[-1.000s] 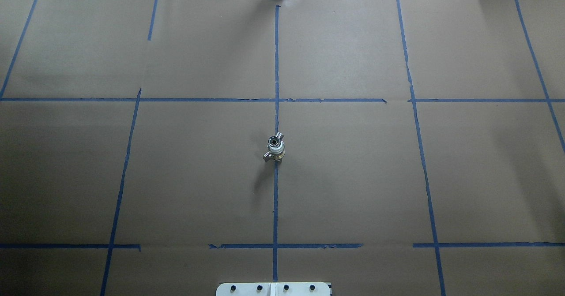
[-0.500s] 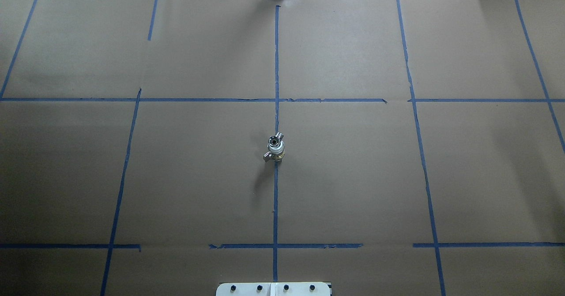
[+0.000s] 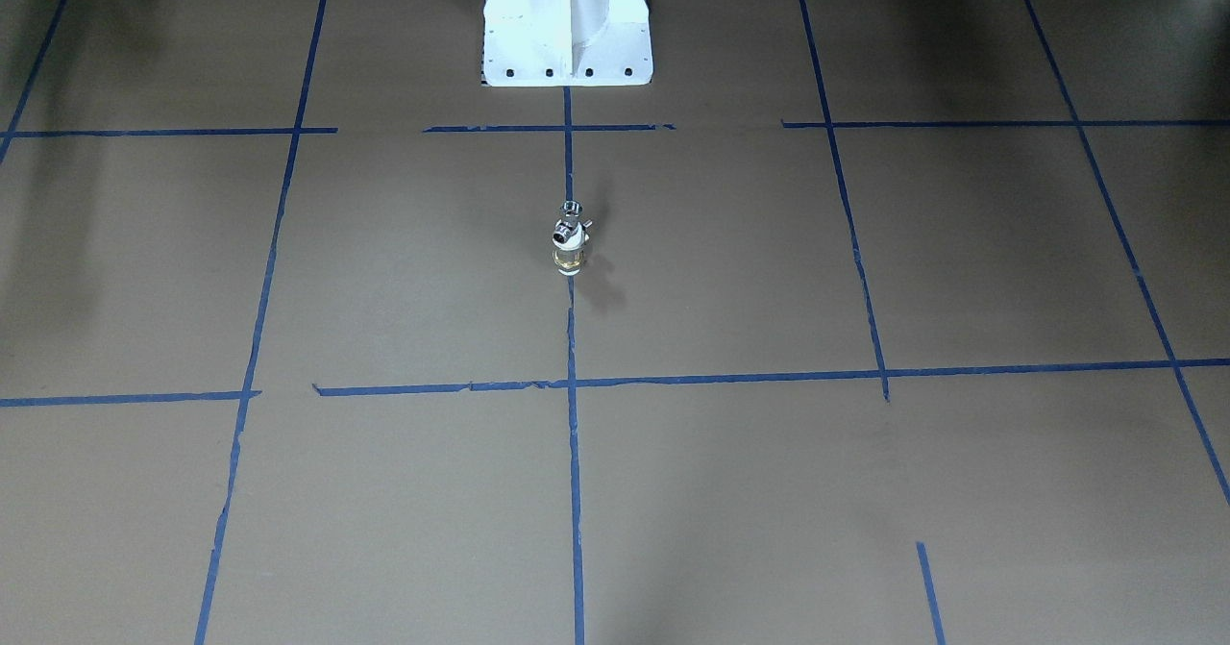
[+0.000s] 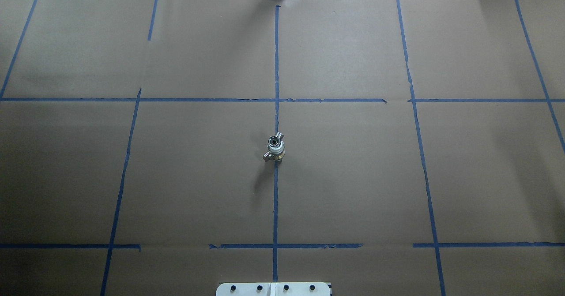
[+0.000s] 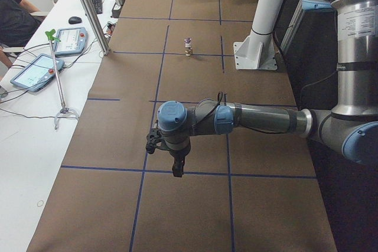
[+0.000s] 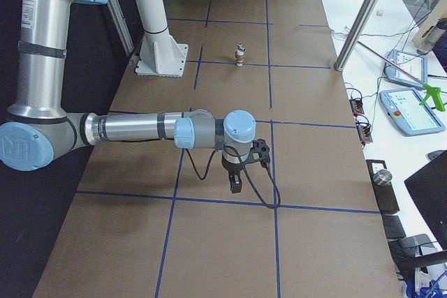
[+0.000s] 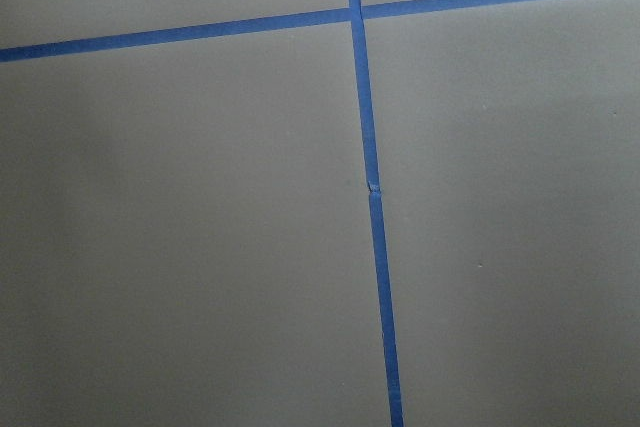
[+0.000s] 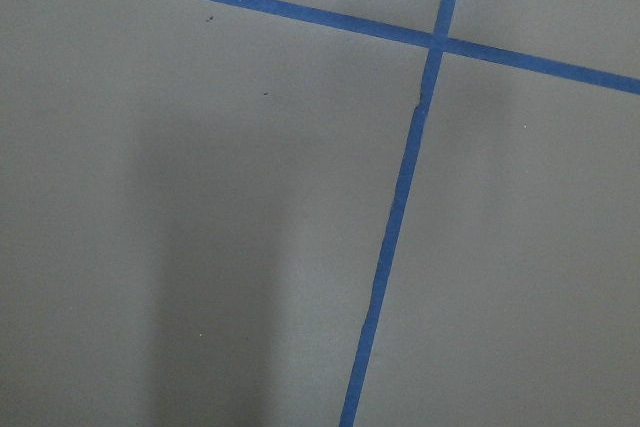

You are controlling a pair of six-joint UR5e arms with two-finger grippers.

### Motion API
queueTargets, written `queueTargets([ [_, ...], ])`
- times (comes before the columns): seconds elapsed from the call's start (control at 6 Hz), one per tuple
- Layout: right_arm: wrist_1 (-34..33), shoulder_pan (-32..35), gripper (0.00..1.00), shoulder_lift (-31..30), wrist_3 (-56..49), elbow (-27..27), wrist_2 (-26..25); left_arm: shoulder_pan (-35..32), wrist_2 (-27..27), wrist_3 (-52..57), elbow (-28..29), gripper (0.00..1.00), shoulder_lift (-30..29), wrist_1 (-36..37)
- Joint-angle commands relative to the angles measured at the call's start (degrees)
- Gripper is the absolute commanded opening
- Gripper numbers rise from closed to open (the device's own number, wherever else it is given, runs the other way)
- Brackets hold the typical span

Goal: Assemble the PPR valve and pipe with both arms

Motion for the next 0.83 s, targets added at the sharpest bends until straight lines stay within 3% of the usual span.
queueTargets([
  [0.0,-0.1,0.0,1.0,-0.26,0.06,-0.24,0.13,0.0,0.15,0.17,0.42,1.0,0.06,0.09],
  [0.67,-0.02,0.17,1.0,-1.41,-0.11,-1.03,1.89,0.18,0.41,0.43,1.21,1.0,0.41,-0.08],
])
